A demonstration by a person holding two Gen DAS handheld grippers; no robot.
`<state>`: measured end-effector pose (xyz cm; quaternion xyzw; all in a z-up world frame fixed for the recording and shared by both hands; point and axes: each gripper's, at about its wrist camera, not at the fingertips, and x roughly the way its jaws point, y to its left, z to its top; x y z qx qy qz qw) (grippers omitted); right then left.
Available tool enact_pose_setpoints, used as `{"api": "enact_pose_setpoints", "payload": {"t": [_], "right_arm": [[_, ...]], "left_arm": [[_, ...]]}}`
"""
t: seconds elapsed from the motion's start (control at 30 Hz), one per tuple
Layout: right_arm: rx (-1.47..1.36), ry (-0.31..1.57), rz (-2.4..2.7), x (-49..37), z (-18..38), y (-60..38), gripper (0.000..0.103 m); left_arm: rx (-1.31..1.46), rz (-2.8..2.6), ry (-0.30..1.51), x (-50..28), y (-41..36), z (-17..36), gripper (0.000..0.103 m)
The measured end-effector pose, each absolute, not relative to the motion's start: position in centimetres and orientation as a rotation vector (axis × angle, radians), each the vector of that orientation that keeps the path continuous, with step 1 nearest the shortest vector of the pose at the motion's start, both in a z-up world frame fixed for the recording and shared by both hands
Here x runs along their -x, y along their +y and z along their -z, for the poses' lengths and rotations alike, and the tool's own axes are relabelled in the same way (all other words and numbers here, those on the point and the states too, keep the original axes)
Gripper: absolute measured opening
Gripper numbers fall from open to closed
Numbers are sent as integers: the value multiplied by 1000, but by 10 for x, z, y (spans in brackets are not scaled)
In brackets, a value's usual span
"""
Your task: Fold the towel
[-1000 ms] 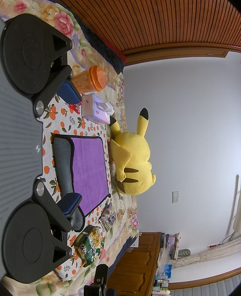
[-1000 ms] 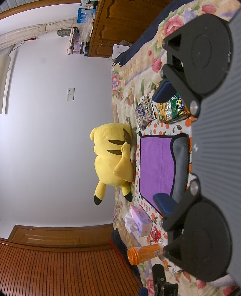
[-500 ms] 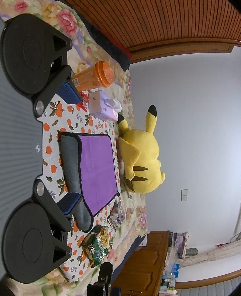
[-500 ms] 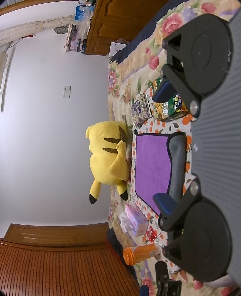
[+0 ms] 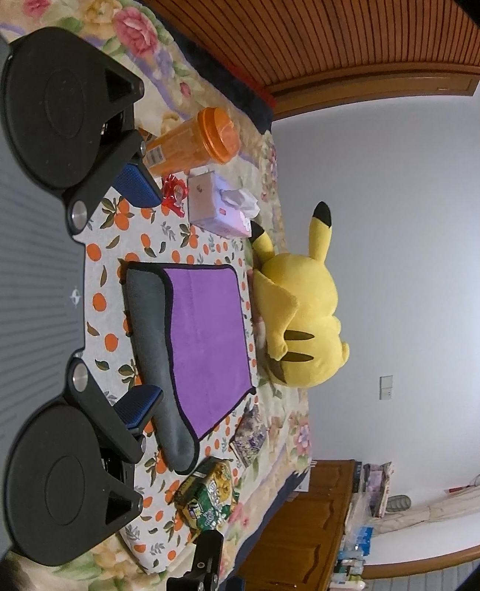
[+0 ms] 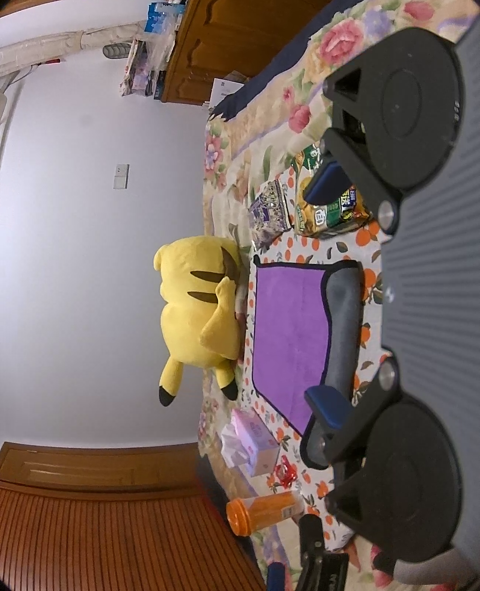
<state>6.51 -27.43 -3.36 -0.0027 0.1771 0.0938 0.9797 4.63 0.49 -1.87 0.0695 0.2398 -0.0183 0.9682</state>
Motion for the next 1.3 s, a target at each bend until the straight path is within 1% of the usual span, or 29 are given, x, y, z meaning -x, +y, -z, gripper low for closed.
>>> {"api": "enact_pose_setpoints", "payload": {"t": [0.53,1.3], "right_arm": [[21,414,-189,-90,43,-270,103],[70,479,-219,-139,62,-253,103]], "left_arm": [[-155,17,507,-81,12,27,103],[-156,-9,580,-140,29,53,103]]}}
